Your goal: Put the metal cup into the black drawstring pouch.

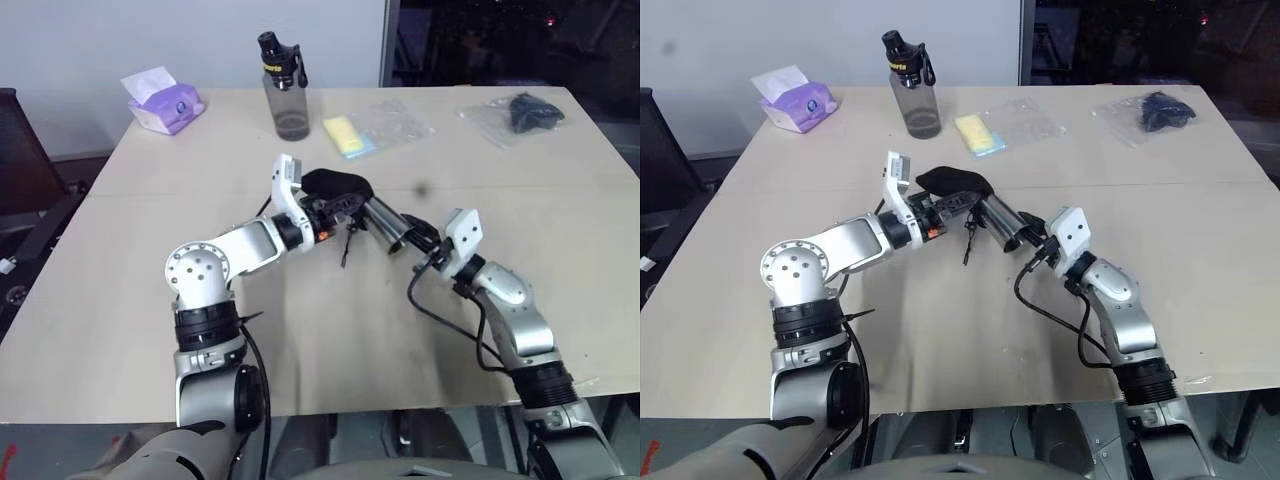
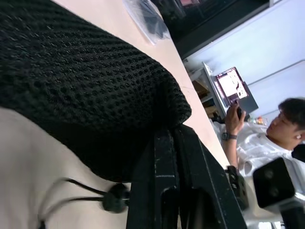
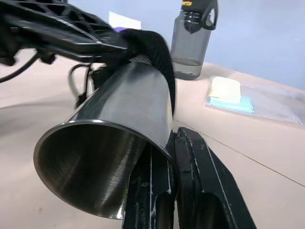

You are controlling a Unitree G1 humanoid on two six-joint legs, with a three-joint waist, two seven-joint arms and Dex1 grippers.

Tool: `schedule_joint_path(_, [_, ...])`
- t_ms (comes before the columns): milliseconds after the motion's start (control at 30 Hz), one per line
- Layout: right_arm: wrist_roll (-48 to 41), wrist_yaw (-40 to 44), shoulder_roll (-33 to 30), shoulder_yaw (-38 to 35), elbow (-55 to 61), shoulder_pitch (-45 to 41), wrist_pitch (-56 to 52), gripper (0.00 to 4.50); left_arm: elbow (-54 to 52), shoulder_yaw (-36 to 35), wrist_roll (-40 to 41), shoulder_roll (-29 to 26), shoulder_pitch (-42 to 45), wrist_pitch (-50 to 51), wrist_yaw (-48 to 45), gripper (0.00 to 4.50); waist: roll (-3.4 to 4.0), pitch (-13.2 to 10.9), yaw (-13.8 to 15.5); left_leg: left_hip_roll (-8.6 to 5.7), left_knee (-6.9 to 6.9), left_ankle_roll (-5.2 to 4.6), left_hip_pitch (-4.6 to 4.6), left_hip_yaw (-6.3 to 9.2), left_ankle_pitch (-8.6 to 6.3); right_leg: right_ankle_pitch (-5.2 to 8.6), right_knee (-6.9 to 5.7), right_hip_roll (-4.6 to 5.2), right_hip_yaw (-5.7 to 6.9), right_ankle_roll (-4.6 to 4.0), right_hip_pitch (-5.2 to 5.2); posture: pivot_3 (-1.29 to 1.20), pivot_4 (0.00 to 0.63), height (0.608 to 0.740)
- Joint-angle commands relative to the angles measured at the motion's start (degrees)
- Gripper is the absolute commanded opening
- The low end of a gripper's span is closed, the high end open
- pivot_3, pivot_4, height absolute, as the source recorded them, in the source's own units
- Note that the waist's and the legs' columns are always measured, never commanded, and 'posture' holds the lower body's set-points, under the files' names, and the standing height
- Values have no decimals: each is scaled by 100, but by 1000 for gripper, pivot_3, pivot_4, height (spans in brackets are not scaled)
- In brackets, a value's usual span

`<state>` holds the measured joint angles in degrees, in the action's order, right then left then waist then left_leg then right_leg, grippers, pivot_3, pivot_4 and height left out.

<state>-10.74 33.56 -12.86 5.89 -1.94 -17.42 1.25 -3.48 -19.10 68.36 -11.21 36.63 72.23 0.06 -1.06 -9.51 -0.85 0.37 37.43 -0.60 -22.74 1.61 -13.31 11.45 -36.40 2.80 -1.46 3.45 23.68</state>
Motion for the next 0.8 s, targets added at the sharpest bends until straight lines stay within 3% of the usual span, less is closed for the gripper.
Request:
schedule_joint_path(33, [279,-68,9,151,184,-112,341,82,-217,112,132,-74,-16,38,-154,0,0,0,1,0,0,0,0,-1,0,0,0,0,0,0,0,0,150,740])
schedule_joint_path(533, [2190,-383,-713,757,-187,-474,2325,82,-180,285,-36,-251,-94,-35,-389,0,-2,-2,-4,-1,-1,1,0,-1,0,1,5,0,0,-1,0,0,150,740])
schedule_joint_path(800, [2368,-393,-921,860,-415,-483,2962,82,-152,477,-371,-716,-221,-291,-1233,0,-6,-5,-12,0,-3,1,0,-2,0,7,8,0,-1,-11,0,0,150,740])
